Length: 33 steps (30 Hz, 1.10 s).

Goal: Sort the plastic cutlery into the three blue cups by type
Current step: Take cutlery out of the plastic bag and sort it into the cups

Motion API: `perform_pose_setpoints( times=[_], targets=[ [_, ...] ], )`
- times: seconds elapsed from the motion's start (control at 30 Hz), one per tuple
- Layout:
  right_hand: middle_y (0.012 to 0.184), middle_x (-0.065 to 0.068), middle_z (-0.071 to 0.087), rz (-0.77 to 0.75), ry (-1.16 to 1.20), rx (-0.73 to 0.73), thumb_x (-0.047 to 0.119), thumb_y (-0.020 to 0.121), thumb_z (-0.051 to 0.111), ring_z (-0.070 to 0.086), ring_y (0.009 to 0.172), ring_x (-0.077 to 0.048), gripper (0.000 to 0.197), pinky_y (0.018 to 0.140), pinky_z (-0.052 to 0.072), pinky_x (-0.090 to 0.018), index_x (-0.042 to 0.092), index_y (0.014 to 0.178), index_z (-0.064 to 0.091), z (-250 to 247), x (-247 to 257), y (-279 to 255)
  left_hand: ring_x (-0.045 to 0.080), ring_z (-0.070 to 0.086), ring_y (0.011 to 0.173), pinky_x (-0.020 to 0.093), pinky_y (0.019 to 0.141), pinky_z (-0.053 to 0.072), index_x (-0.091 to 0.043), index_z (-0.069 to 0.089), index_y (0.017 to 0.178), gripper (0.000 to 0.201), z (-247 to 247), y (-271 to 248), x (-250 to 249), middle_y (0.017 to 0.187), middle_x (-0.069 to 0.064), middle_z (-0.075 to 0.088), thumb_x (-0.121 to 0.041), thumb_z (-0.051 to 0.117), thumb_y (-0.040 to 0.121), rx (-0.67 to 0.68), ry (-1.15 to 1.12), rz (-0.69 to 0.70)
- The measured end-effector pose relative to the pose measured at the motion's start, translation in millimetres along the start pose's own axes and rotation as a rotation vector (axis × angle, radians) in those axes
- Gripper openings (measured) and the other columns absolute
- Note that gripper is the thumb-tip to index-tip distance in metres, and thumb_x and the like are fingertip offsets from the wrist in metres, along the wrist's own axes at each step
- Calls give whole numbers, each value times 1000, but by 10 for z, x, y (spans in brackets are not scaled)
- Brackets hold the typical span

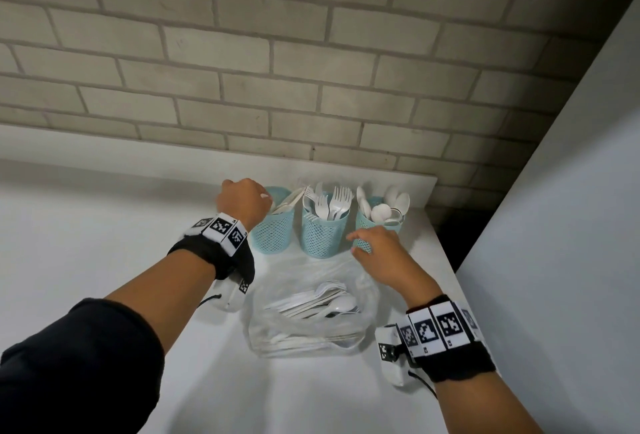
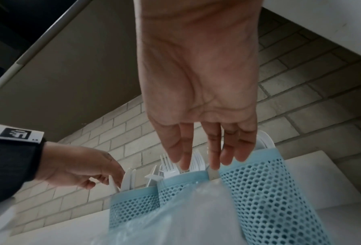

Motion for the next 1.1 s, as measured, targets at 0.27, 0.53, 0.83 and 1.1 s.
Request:
perform_pose_setpoints(
  times=[0.27,0.53,0.83,1.1],
  targets=[
    [121,-6,54,56,51,172,26,88,60,50,115,-26,15,97,43,-37,34,99,66,284,-36,-151,32,44,114,37,92,38,-15,60,119,36,-432,-481,-610,120,13,56,-31,59,87,-237,-36,290],
    [102,2,58,57,136,164,-5,82,48,56,95,-21,33,71,43,-24,25,78,62,213,74,-349,27,65,95,31,85,51,2,68,98,26,920,-1305,-875,101,13,70,-17,53,90,563,172,543],
    [127,-3,59,97,70,279,6,88,54,57,109,-18,37,87,41,-22,19,121,60,402,35,-478,31,55,110,37,89,45,-4,49,120,30,1204,-1472,-727,121,15,56,-18,46,94,556,314,455],
    [136,-4,53,98,16,230,1,89,48,50,122,-20,43,98,37,-24,18,127,56,348,5,-457,33,46,120,38,98,42,-3,47,126,36,1221,-1477,-676,132,17,43,-17,45,92,632,420,468]
  ],
)
Point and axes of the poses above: each hand's wrist, its own y-axis towards the middle knuckle, its own z-axis out of the palm, x = y × z, the point moved 10 cm from there along y, towards the middle knuckle
